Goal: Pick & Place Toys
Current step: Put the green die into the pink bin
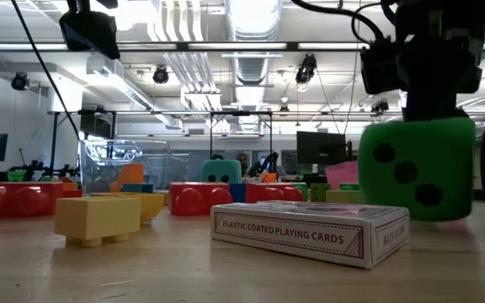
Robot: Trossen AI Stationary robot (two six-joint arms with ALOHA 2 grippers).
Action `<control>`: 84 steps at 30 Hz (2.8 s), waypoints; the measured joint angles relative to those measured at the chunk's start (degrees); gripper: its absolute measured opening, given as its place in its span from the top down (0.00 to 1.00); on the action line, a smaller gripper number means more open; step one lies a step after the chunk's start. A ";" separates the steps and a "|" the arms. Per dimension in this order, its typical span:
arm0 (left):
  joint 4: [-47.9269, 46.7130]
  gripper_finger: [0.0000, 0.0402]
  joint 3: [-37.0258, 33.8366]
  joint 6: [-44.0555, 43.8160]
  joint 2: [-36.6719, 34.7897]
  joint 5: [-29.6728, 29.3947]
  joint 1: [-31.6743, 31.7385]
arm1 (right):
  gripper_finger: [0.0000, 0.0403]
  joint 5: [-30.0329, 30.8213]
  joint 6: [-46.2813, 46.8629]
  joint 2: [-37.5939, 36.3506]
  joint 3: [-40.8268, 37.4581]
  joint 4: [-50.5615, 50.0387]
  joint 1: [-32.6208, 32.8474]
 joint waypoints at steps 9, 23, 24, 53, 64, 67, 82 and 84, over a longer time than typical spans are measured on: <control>-0.02 0.21 0.00 0.00 0.00 0.02 0.02 | 0.69 3.00 2.16 -5.50 0.09 0.24 -0.15; -0.02 0.21 0.00 0.72 0.00 -0.02 0.46 | 0.71 11.73 4.39 -18.15 0.13 -0.23 -1.55; -0.03 0.21 0.00 0.72 0.00 -0.11 0.51 | 0.71 12.39 4.17 -19.07 0.13 -0.27 -1.96; -0.59 0.21 0.13 9.37 -2.30 -2.55 9.71 | 0.73 16.00 -18.94 -11.70 32.45 -39.08 -37.76; -0.50 0.21 0.13 10.43 -4.70 -2.34 14.29 | 0.74 16.22 -29.13 1.83 40.40 -48.14 -52.36; -0.47 0.21 0.13 10.40 -4.70 -2.34 14.54 | 0.74 16.15 -31.76 5.28 40.46 -48.25 -54.06; -0.36 0.21 0.11 6.04 -4.66 -2.56 15.08 | 0.76 20.89 -41.15 19.31 40.28 -48.93 -57.35; -0.05 0.21 0.11 5.63 -4.66 -2.56 15.08 | 0.76 21.53 -41.96 20.44 40.28 -48.92 -57.44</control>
